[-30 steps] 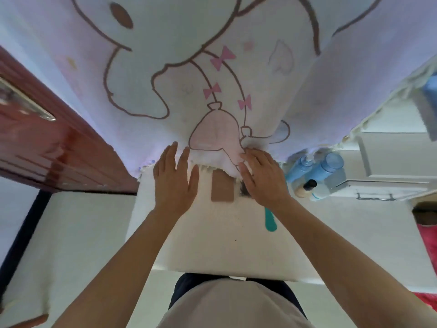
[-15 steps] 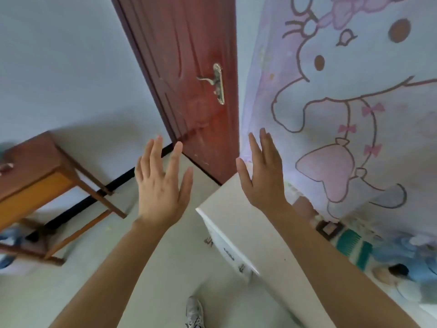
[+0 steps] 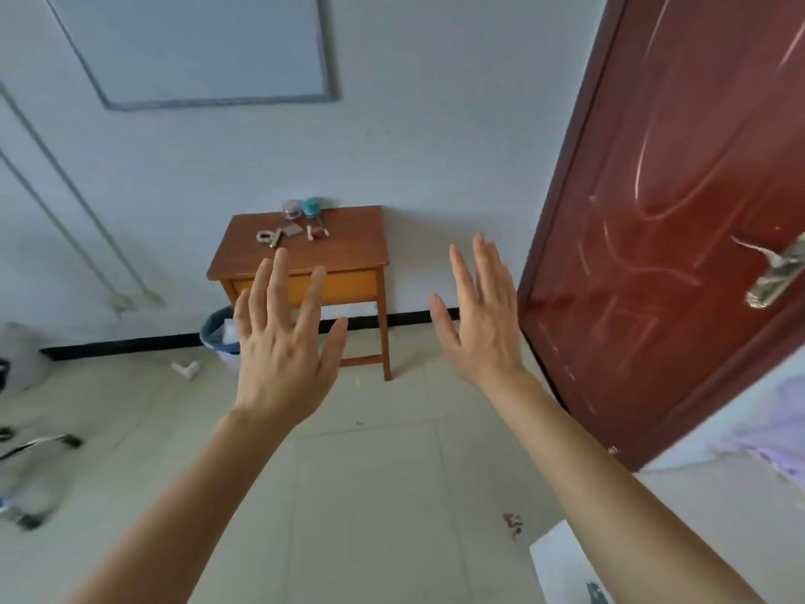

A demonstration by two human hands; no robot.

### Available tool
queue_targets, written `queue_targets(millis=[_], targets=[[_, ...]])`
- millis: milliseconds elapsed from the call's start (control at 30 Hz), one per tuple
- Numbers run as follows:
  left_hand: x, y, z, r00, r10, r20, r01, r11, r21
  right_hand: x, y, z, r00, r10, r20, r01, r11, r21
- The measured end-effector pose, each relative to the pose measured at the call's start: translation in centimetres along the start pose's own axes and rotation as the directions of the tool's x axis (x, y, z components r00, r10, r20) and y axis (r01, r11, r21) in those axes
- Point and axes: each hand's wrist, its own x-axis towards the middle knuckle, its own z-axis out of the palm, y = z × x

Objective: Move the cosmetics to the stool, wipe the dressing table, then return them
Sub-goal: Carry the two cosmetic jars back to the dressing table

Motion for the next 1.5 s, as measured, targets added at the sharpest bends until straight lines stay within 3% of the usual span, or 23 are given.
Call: queue_targets(millis=[267, 567, 833, 1133, 1333, 1500], targets=[[2.4, -14.7, 1.4, 0.987, -0.161, 0.018, 0.156, 0.972, 0.175, 7.3, -8.8, 12.9, 0.983, -0.169, 0.076, 0.16, 0.98, 0.116], [11.0, -24.3, 11.2, 0.974, -0.202, 0.106, 0.172, 0.956, 0.239, 18.3, -8.0, 28.5, 0.976, -0.182, 0.117, 0.156, 0.968, 0.198], [26.6, -32.3, 20.3, 0.935, -0.254, 0.249, 0.174, 0.937, 0.302, 33.6, -5.5, 41.4, 0.935, -0.199, 0.294, 0.145, 0.97, 0.194], [36.1, -39.7, 28.8, 0.888, -0.308, 0.341, 0.217, 0.935, 0.281, 43.8, -3.2, 50.7, 0.913, -0.139, 0.383, 0.091, 0.986, 0.14], [42.7, -47.0, 36.9, 0.889, -0.219, 0.401, 0.163, 0.972, 0.169, 49.4, -2.6, 58.3, 0.914, -0.006, 0.405, 0.002, 1.0, 0.011], [48.2, -53.2, 42.8, 0.836, -0.117, 0.535, 0.059, 0.991, 0.124, 53.4, -3.3, 64.7, 0.854, 0.183, 0.487, -0.161, 0.983, -0.087]])
